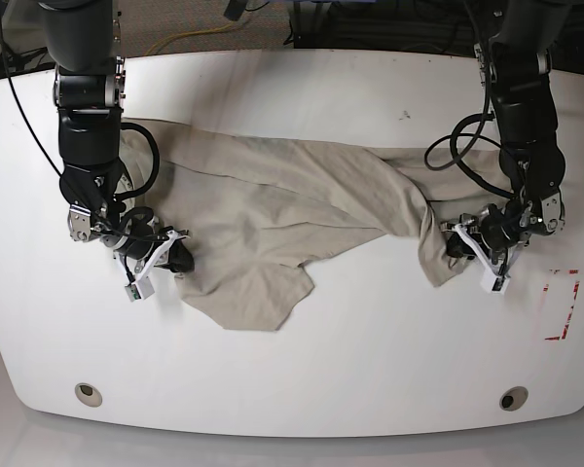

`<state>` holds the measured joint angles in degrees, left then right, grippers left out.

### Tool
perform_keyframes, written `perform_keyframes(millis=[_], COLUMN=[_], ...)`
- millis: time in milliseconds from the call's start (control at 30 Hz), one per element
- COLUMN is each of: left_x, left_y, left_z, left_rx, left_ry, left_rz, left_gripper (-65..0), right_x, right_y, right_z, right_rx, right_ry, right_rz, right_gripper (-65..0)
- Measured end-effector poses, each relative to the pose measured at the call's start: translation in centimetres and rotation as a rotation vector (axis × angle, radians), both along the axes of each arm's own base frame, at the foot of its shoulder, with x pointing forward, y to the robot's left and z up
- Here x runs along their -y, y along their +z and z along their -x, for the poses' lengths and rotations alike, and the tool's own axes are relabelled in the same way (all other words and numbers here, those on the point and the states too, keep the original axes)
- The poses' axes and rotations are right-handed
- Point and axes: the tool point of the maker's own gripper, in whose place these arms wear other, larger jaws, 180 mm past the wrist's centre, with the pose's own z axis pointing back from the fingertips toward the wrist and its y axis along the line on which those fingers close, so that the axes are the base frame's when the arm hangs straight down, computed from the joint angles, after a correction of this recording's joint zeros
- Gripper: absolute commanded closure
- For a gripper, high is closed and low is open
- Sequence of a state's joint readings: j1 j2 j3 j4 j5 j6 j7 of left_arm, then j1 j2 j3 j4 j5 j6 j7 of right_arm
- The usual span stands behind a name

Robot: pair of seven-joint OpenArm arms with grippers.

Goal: Fold the T-shirt properly
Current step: 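Drag the shirt with both grippers away from the robot, stretching it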

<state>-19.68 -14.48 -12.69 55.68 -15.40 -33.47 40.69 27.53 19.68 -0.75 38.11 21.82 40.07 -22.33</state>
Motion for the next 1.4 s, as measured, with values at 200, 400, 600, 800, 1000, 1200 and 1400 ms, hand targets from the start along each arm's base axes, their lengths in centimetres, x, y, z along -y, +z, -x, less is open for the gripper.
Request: perform_keyframes(millis=[200, 400, 600, 800, 1000, 1200, 1400], left_x=[0.1, 0.0, 0.3, 0.6, -0.7, -1.4, -2.6], left_y=[-0.1, 0.9, 3.9, 6.9, 11.8, 15.9, 21.5], left_z=[0.1, 0.7, 1.1, 0.7, 0.5, 0.5, 0.2], left_rx=[-0.003, 0.006, 0.082, 0.156, 0.244, 0.291, 0.403], left_ry=[-0.002, -0.028, -0.067, -0.09, -0.064, -0.047, 0.008], left_rz=[0.001, -0.06, -0.139, -0.187, -0.266, -0.346, -0.411], left_gripper=[-0.1, -0.1, -0.1, 0.0, 0.0, -0.1, -0.1], right_x=[0.0, -0.4, -1.3, -0.2, 1.8, 3.1, 4.1], right_y=[0.0, 0.9, 3.4, 5.3, 8.3, 13.1, 19.2], right_z=[0.0, 0.0, -0.5, -1.9, -4.0, -6.3, -8.3], right_rx=[0.0, -0.004, 0.057, 0.081, 0.116, 0.194, 0.289], right_ry=[0.0, 0.056, 0.112, 0.084, 0.045, 0.049, 0.054], right_rz=[0.0, 0.061, 0.108, 0.118, 0.143, 0.192, 0.286], right_gripper=[0.0, 0.0, 0.0, 0.0, 0.0, 0.0, 0.0])
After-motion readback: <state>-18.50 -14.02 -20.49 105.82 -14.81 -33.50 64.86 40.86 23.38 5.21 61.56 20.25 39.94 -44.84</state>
